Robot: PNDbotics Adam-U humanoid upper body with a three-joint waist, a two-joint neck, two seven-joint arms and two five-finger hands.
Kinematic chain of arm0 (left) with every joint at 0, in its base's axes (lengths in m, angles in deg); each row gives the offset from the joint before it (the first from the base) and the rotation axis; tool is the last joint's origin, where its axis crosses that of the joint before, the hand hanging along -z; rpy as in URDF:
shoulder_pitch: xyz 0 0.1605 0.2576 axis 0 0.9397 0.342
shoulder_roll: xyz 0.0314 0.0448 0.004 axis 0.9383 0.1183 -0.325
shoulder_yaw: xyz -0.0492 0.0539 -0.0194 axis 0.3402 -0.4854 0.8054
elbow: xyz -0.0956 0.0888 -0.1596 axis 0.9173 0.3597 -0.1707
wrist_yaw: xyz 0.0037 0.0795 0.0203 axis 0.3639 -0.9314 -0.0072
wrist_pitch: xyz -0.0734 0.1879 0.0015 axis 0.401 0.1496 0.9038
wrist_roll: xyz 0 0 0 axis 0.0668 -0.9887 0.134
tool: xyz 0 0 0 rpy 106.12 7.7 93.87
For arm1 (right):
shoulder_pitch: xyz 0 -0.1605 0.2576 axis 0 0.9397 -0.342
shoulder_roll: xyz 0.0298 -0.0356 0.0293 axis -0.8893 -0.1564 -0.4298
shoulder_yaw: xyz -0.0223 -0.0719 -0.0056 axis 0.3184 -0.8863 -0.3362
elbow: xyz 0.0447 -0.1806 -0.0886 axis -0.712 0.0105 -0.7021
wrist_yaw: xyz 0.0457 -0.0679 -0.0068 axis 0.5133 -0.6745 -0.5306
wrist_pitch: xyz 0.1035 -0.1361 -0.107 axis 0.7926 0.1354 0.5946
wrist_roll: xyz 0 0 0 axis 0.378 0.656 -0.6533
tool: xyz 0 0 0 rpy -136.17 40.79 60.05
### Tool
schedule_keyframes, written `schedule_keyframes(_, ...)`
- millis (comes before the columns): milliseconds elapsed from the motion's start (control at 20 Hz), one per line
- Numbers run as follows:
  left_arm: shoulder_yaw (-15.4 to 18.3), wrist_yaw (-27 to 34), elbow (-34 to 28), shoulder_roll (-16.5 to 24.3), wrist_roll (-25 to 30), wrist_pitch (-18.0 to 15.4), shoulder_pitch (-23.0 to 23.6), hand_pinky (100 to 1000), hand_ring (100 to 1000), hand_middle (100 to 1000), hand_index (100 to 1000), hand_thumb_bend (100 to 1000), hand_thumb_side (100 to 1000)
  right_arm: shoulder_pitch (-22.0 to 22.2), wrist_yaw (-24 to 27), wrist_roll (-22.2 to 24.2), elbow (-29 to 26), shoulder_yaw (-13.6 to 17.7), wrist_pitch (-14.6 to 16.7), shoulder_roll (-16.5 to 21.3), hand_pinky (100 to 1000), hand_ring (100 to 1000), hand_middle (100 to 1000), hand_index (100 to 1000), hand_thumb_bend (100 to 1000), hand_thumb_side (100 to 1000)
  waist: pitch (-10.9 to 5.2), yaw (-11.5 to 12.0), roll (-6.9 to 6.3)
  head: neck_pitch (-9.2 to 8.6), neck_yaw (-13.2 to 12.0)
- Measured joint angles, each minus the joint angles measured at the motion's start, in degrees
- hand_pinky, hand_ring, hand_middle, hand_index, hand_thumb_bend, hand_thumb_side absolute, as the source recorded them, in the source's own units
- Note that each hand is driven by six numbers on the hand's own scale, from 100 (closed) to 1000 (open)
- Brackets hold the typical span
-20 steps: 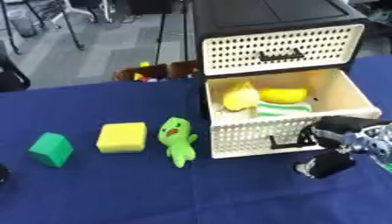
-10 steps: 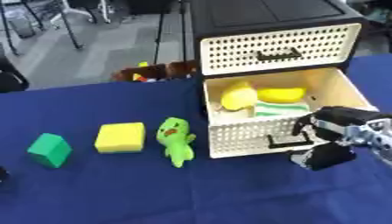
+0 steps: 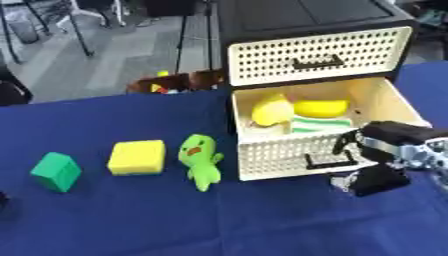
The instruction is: Pick up objects from table and place into drawer.
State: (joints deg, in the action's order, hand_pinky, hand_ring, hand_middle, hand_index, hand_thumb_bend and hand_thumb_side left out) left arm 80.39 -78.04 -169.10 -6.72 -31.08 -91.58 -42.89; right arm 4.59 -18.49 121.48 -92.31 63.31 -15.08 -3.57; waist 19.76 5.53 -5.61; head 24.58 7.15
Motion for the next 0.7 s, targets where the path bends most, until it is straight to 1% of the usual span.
schedule_keyframes(200,0.1,0.0,0.0,0.0,-0.1,0.1,0.3,476,547,639,866,232,864,0.0,1.6,-3.8,-1.1,2.8,1.6,0.0,100,207,100,836,333,723,-0.25,-0.4,0.00,0.01,-1.4)
schedule_keyframes(400,0.3,-0.1,0.0,0.0,-0.2,0.1,0.4,477,549,641,866,234,862,0.3,2.4,-7.7,-1.3,5.2,4.2,0.0,100,221,100,839,335,784,-0.37,-0.6,-0.01,0.08,-2.9)
schedule_keyframes(500,0.3,-0.1,0.0,0.0,-0.3,0.2,0.4,477,549,641,866,234,862,0.4,3.2,-9.9,-1.4,6.4,5.8,0.0,100,227,106,840,339,808,-0.38,-0.6,-0.05,0.49,-3.3)
schedule_keyframes(700,0.3,-0.3,0.0,0.0,-0.4,0.2,0.4,478,550,644,866,236,862,-0.7,6.4,-16.8,-1.4,9.0,9.7,0.0,100,244,117,846,379,826,-0.39,-0.9,-0.10,1.03,-3.6)
